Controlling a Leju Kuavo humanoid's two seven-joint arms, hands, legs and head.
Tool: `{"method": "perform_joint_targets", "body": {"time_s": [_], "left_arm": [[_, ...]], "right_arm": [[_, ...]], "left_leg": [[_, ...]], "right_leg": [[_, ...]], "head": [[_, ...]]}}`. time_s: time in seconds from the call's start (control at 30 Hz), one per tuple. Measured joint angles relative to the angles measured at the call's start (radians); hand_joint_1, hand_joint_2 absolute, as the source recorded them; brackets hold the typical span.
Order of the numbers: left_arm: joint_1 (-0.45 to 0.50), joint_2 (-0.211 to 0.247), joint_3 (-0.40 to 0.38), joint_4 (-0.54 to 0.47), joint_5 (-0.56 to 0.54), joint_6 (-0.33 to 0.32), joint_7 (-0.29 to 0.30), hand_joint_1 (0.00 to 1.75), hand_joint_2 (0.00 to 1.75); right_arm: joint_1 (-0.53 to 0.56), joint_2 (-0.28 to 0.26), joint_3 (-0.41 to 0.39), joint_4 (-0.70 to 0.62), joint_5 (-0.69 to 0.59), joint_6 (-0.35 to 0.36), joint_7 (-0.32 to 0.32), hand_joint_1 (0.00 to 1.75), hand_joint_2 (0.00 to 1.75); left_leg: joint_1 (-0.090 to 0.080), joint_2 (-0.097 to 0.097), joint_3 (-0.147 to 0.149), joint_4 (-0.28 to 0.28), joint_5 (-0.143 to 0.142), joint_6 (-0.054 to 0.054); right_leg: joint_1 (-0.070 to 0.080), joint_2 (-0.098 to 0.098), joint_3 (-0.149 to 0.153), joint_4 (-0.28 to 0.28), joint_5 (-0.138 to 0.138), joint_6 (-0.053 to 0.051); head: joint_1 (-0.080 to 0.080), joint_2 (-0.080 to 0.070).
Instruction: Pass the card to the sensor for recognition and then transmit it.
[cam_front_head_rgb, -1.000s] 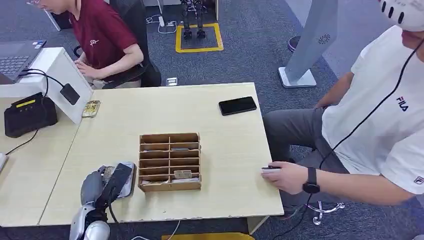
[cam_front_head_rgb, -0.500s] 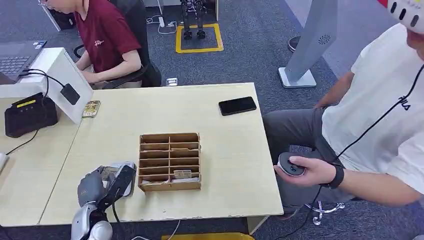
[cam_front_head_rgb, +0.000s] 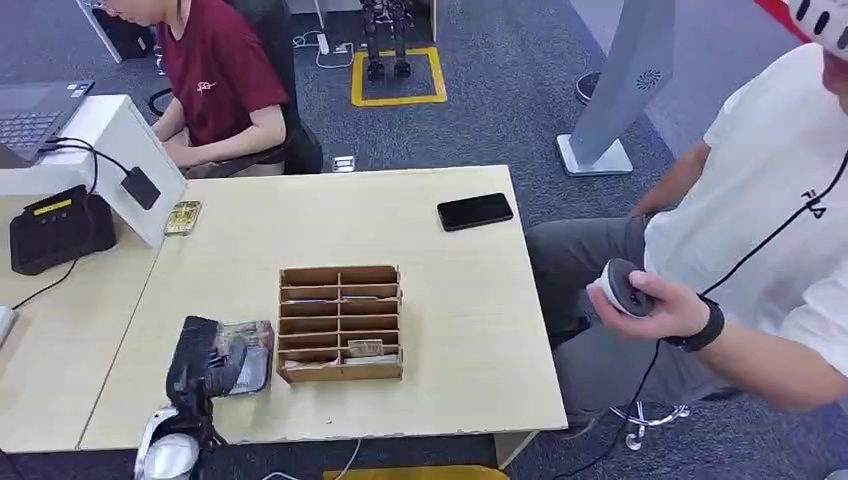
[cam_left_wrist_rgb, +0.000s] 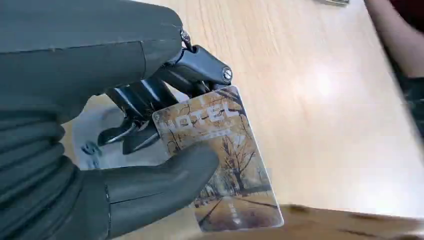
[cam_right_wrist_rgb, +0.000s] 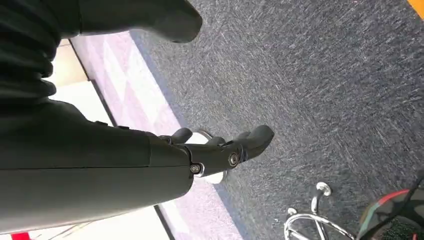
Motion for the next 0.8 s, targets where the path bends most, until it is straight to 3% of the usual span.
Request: {"method": "perform_joint_targets", "body": {"time_s": [0.03, 0.1, 0.3, 0.5, 0.8], "left_arm": [[0.004, -0.005, 0.010, -0.047, 0.122, 0.019, -0.035, 1.75, 1.75], [-0.004, -0.013, 0.034, -0.124, 0.230, 0.083, -0.070, 1.75, 1.75], [-0.022, -0.014, 0.042, -0.273, 0.307, 0.165, -0.081, 1.75, 1.75], [-0.021, -0.013, 0.042, -0.313, 0.334, 0.177, -0.097, 1.75, 1.75], [-0.063, 0.010, 0.042, -0.365, 0.466, 0.135, -0.087, 1.75, 1.75]], "right_arm": [[0.002, 0.000, 0.000, 0.000, 0.000, -0.003, 0.000, 0.00, 1.75], [0.003, 0.000, 0.000, 0.001, -0.001, -0.008, 0.003, 0.00, 1.75], [0.003, 0.000, 0.000, 0.001, -0.001, -0.012, 0.007, 0.00, 1.75], [0.003, 0.000, 0.000, 0.001, -0.001, -0.012, 0.007, 0.00, 1.75], [0.001, 0.000, 0.000, 0.001, -0.001, -0.014, 0.008, 0.00, 1.75]], "left_leg": [[0.000, 0.000, -0.001, 0.000, 0.000, 0.000], [0.000, 0.000, -0.002, 0.000, 0.000, 0.000], [0.000, -0.001, -0.002, 0.000, 0.000, 0.000], [0.000, -0.001, -0.002, 0.000, 0.000, 0.000], [0.000, 0.000, -0.002, 0.000, 0.001, 0.000]], "right_leg": [[0.000, 0.000, -0.001, 0.000, 0.000, 0.000], [0.000, 0.000, -0.001, 0.000, 0.000, 0.000], [0.000, -0.001, -0.001, 0.000, 0.000, 0.000], [0.000, -0.001, -0.001, 0.000, 0.000, 0.000], [0.000, 0.000, -0.002, 0.000, 0.000, 0.000]], "head": [[0.000, 0.000], [0.000, 0.000], [0.000, 0.000], [0.000, 0.000], [0.000, 0.000]]}}
